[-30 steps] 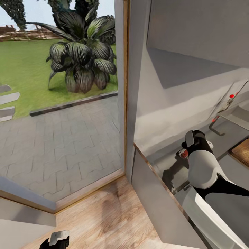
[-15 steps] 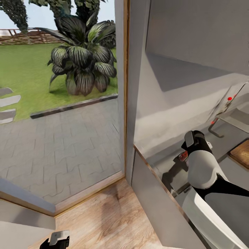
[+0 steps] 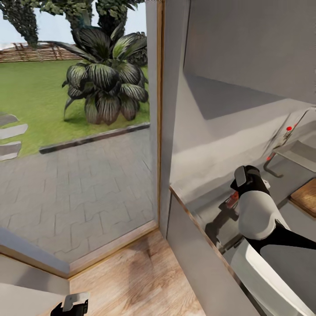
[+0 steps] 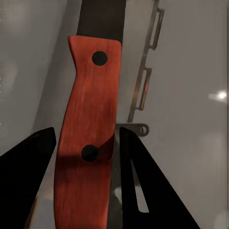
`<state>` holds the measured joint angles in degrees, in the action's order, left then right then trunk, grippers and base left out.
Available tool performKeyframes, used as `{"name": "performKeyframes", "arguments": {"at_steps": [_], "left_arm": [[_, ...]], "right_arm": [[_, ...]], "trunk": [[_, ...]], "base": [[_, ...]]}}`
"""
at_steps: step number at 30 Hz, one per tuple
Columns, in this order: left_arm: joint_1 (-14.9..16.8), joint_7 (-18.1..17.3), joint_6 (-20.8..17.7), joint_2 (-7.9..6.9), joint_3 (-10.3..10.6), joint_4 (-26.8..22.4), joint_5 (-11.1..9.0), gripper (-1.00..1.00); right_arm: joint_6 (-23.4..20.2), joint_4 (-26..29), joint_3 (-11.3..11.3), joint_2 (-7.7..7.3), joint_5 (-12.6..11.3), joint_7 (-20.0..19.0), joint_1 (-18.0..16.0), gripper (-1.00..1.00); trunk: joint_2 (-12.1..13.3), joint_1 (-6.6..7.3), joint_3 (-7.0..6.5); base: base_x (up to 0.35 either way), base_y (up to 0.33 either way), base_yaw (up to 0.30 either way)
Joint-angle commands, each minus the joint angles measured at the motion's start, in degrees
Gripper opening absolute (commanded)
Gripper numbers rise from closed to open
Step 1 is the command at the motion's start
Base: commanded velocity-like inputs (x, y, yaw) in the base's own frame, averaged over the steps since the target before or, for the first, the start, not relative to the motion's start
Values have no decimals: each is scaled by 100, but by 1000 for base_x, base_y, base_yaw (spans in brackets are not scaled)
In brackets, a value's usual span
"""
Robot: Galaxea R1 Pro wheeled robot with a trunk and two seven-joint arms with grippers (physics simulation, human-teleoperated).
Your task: In the kitchen, take the Vidalia onion out of the sink, dice it on the chopping board with the paring knife, put the diced onion into the bowl on the countertop, then place both the paring knife and the chopping board into the sink.
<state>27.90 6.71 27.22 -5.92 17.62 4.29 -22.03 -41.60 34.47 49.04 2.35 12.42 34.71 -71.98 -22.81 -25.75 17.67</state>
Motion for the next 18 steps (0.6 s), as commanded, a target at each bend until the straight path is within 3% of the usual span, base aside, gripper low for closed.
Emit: {"name": "performKeyframes", "arguments": {"at_steps": [1, 5, 10, 18], "left_arm": [[10, 15, 29, 3, 49, 19, -20, 100], [9, 15, 29, 3, 49, 21, -20, 100], [11, 15, 28, -11, 49, 20, -20, 100], [9, 15, 29, -14, 49, 20, -20, 100]], "right_arm": [[-42, 12, 24, 8, 59, -16, -9, -100], [-80, 35, -30, -8, 66, 0, -9, -100], [-157, 97, -409, -33, 79, 23, -9, -100], [-951, 572, -500, -119, 70, 20, -9, -100]], "trunk": [[-11, -4, 1], [-11, -4, -35], [-11, -4, -80], [-11, -4, -153]], "base": [[0, 0, 0], [0, 0, 0], [0, 0, 0], [0, 0, 0]]}}
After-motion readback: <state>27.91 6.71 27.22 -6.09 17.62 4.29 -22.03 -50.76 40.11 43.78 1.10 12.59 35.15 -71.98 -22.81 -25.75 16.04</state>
